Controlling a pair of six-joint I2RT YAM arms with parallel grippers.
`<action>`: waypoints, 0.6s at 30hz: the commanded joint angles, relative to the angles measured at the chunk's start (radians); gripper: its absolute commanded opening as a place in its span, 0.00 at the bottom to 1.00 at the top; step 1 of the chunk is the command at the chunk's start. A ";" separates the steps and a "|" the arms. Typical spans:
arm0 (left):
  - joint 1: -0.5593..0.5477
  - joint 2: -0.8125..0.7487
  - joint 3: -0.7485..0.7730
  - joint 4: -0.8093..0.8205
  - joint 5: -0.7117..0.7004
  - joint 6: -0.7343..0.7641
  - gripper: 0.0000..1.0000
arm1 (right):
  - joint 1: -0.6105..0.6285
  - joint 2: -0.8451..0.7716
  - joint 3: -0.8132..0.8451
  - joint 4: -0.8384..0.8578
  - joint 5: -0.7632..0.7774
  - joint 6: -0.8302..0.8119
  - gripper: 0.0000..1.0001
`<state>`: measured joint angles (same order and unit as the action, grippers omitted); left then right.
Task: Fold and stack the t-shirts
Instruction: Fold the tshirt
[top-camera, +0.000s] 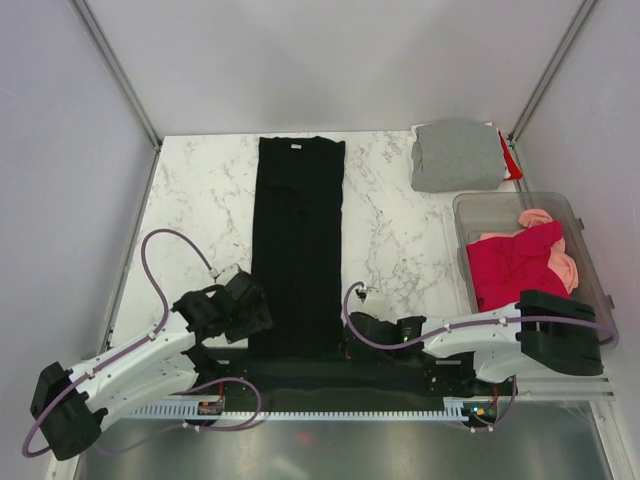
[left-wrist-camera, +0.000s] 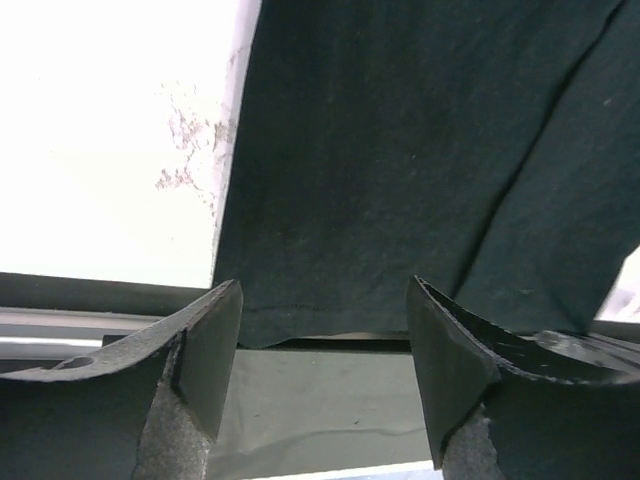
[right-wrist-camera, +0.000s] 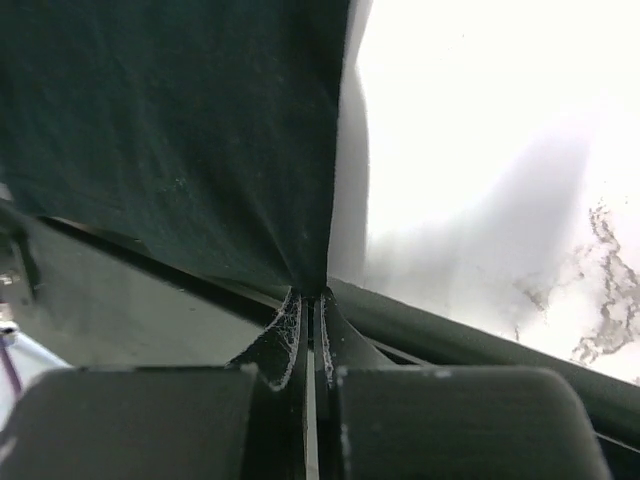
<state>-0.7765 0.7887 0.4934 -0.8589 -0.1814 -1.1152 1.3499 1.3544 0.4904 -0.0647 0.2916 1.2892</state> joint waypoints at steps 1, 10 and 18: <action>-0.036 0.017 0.008 -0.005 -0.038 -0.060 0.72 | -0.008 -0.064 -0.007 -0.003 0.050 0.009 0.00; -0.138 0.023 -0.053 0.044 -0.009 -0.123 0.68 | -0.008 -0.262 0.051 -0.078 0.136 -0.008 0.00; -0.165 -0.057 -0.116 0.078 0.017 -0.144 0.69 | -0.029 -0.258 0.169 -0.248 0.196 -0.060 0.00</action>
<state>-0.9337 0.7494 0.3874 -0.8246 -0.1547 -1.2034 1.3315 1.1023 0.6235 -0.2352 0.4290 1.2522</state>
